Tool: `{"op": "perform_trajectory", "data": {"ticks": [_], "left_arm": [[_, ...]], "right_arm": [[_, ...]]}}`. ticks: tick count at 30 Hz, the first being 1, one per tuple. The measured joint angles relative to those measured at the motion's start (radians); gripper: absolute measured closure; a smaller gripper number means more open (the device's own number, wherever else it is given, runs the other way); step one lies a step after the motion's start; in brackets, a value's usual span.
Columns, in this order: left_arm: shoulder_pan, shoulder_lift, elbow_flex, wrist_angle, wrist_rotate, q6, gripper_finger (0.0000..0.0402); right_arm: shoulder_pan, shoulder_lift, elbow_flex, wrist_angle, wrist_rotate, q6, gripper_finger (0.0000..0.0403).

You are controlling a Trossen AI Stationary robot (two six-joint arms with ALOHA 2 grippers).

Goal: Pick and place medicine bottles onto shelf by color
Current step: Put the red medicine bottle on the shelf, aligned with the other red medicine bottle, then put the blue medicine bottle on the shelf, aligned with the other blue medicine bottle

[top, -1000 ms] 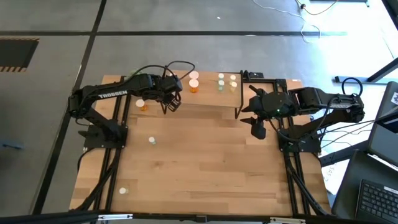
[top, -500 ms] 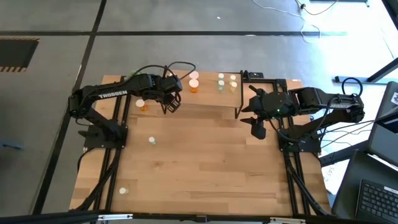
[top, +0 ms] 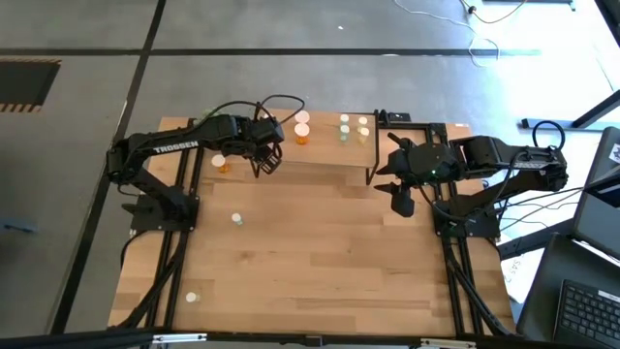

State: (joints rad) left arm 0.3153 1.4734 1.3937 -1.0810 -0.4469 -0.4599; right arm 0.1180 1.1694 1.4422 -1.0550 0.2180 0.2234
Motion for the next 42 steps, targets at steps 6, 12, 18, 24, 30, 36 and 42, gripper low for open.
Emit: {"op": "perform_trajectory", "data": {"ticks": [6, 12, 18, 24, 30, 36, 42], "left_arm": [[0.0, 0.0, 0.0, -0.001, -0.014, 0.009, 0.0253], [-0.001, 0.0, 0.0, 0.0, -0.036, 0.032, 0.0254], [-0.002, -0.015, 0.0, 0.031, -0.041, 0.028, 0.0254], [-0.002, -0.022, 0.021, 0.051, -0.043, 0.038, 0.0254], [-0.002, -0.023, 0.064, 0.051, -0.044, 0.09, 0.0252], [-0.008, -0.023, 0.119, 0.037, -0.041, 0.097, 0.0253], [-0.085, -0.023, 0.191, -0.055, -0.033, 0.06, 0.0254]], "right_arm": [[0.0, 0.0, 0.0, 0.0, 0.0, 0.001, 0.0215], [0.0, 0.0, 0.0, 0.0, 0.0, 0.002, 0.0215], [0.0, 0.0, 0.0, 0.001, 0.0, 0.003, 0.0215], [0.0, 0.0, 0.0, 0.004, 0.0, 0.003, 0.0215], [0.0, 0.0, 0.0, 0.005, 0.0, 0.003, 0.0215], [0.0, 0.0, 0.0, 0.004, 0.0, 0.002, 0.0215], [0.0, 0.0, 0.0, 0.004, 0.0, -0.001, 0.0215]]}}
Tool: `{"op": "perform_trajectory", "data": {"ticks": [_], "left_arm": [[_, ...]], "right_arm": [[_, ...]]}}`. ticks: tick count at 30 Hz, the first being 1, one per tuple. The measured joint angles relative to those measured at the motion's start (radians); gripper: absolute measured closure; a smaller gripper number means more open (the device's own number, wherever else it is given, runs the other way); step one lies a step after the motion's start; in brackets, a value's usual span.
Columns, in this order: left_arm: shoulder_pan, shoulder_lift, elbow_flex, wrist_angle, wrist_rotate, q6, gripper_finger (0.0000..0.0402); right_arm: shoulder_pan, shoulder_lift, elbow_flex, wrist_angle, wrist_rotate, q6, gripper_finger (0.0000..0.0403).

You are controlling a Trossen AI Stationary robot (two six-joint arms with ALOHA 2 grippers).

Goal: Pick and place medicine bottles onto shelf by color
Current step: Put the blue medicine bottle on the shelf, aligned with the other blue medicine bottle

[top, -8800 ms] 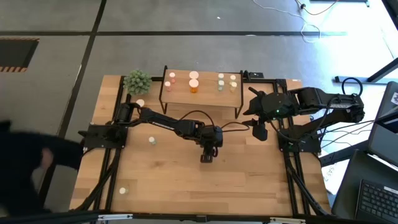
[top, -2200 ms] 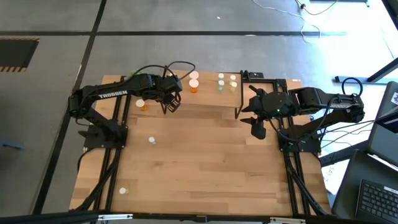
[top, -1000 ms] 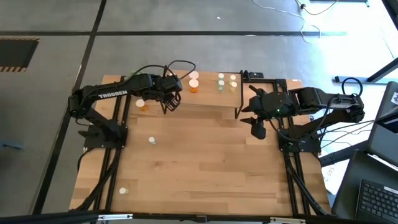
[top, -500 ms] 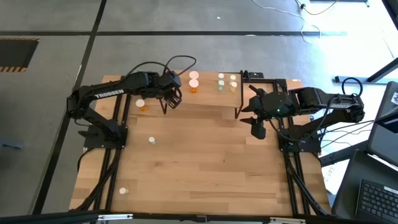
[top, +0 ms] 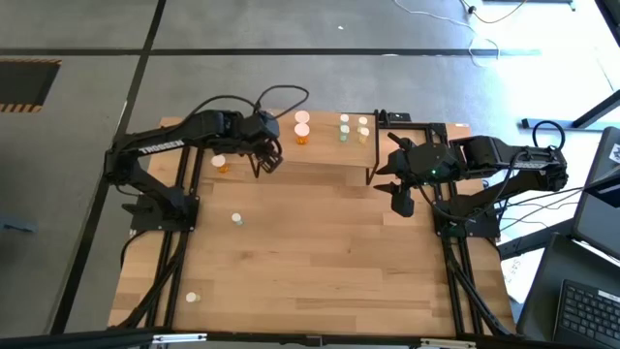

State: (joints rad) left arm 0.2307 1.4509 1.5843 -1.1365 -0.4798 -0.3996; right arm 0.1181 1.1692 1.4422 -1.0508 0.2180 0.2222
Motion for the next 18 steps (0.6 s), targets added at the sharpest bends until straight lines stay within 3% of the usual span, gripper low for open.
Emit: {"op": "perform_trajectory", "data": {"ticks": [9, 18], "left_arm": [[-0.174, -0.001, 0.12, -0.164, 0.037, -0.222, 0.0254], [-0.325, -0.001, 0.137, -0.349, 0.054, -0.53, 0.0254]], "right_arm": [[0.0, 0.0, 0.0, 0.0, 0.0, -0.026, 0.0215], [0.0, 0.0, 0.0, 0.0, 0.0, -0.051, 0.0215]]}}
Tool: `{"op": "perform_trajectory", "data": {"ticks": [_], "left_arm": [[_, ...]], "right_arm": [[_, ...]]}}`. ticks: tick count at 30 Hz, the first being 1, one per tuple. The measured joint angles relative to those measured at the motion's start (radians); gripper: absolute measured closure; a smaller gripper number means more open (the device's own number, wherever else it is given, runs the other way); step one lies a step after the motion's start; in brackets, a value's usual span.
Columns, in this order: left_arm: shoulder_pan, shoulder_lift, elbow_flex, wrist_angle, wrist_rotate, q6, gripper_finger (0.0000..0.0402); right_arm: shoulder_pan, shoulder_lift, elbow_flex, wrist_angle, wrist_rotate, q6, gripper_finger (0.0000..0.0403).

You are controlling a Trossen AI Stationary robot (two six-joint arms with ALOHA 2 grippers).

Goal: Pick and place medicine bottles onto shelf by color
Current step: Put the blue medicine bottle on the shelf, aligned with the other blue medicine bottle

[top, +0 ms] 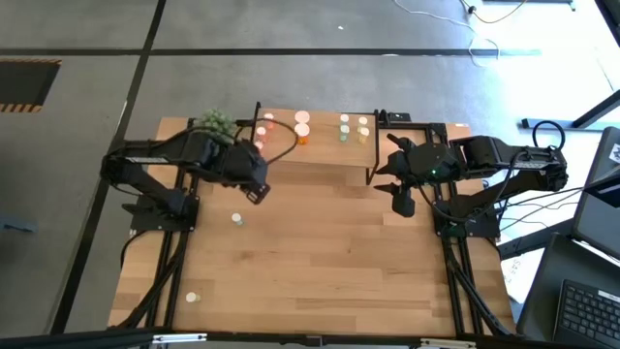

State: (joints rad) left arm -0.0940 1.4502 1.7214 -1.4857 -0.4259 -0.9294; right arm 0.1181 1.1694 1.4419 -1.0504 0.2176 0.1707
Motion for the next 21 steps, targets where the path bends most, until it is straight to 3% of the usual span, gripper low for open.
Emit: {"op": "perform_trajectory", "data": {"ticks": [7, 16, 21], "left_arm": [[-0.086, 0.0, 0.0, -0.086, 0.11, -0.292, 0.0254], [-0.196, 0.0, -0.002, -0.086, 0.113, -0.426, 0.0254], [-0.248, 0.0, -0.002, -0.085, 0.187, -0.526, 0.0252]], "right_arm": [[0.0, 0.0, 0.0, 0.0, 0.0, 0.001, 0.0215], [0.0, 0.0, 0.0, 0.015, -0.002, 0.004, 0.0215], [0.0, 0.0, 0.0, 0.043, -0.024, 0.007, 0.0215]]}}
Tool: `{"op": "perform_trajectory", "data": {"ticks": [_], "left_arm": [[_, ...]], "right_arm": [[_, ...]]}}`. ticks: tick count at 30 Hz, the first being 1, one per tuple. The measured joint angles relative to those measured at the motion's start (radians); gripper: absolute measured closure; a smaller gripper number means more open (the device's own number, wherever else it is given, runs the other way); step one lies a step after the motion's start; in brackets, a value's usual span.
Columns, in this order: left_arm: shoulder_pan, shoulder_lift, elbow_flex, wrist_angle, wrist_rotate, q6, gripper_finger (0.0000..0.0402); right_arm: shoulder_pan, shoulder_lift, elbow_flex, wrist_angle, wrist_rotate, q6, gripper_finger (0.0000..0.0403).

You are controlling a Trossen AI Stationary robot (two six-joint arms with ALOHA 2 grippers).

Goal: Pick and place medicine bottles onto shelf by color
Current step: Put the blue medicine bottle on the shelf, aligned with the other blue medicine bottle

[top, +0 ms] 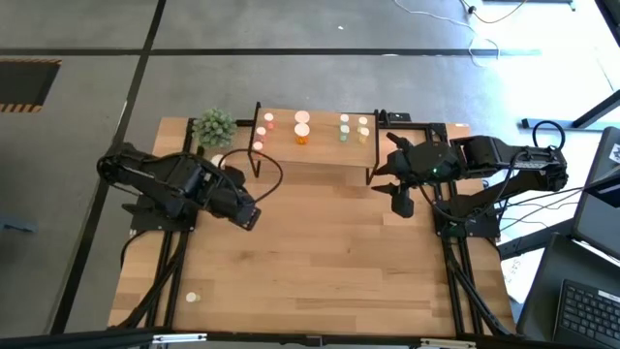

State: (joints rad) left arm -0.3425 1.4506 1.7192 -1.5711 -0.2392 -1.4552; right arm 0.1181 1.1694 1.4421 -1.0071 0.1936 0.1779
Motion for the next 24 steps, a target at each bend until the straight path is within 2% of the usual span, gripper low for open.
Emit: {"op": "perform_trajectory", "data": {"ticks": [8, 11, 24], "left_arm": [[-0.047, 0.0, -0.102, 0.0, 0.047, -0.125, 0.0253], [-0.047, 0.0, -0.164, 0.0, 0.077, -0.122, 0.0254], [0.003, 0.0, -0.357, 0.004, 0.079, -0.075, 0.0253]], "right_arm": [[0.0, 0.0, 0.0, 0.067, -0.089, 0.0, 0.0215], [0.0, 0.0, 0.0, 0.069, -0.09, 0.0, 0.0215], [0.0, 0.006, 0.0, 0.087, -0.087, -0.017, 0.0215]]}}
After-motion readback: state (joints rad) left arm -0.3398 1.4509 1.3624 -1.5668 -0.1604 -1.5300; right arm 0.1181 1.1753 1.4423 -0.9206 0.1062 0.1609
